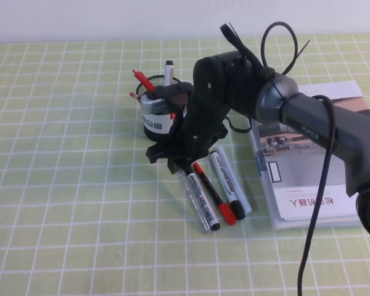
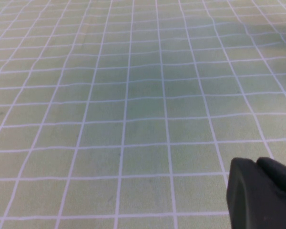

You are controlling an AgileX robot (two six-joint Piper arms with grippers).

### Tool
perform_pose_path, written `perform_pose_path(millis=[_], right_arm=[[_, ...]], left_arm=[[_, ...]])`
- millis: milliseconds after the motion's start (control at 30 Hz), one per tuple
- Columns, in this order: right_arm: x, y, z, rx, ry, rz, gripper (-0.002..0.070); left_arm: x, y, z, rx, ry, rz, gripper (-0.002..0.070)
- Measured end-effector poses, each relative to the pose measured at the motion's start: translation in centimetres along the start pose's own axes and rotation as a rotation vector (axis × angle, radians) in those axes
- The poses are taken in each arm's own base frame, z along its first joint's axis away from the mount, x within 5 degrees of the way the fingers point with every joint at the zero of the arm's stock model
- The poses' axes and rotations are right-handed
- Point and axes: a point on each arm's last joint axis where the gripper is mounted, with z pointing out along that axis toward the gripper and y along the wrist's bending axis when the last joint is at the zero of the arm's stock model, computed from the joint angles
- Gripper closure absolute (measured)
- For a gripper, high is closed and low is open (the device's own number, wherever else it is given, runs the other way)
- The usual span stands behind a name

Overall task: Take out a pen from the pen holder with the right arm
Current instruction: 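Take a marker out of the pen holder and lay it on the table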

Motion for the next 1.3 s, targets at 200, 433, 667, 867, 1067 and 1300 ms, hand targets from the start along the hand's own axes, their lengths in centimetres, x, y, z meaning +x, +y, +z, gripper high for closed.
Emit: perform_pose_path(millis=[200,433,667,867,1067,1300], right_arm=[[0.0,-0.5,0.4,0.009,0.006,0.015,0.049],[0.0,-0.7,0.0,0.022,0.008,0.016,0.0478],[1.2,0.2,-6.3,0.067,-0.041,-0.031,0.0545],[6.2,0.8,-13.2,0.065,-0.145,-0.051,0.067],[13.4,0.2,-18.6,0.077,-0.249,-0.071,0.0687],[22.5,-0.6,-24.3,0.067,-0.465,-0.099,0.0688]], left_arm=[[0.0,0.0,0.0,0.0,0.0,0.0,0.0681],[0.0,0.0,0.0,0.0,0.0,0.0,0.0681],[0.0,0.0,0.0,0.0,0.0,0.0,0.0681],[0.0,0.0,0.0,0.0,0.0,0.0,0.0681],[0.0,0.0,0.0,0.0,0.0,0.0,0.0681],[0.0,0.0,0.0,0.0,0.0,0.0,0.0681]])
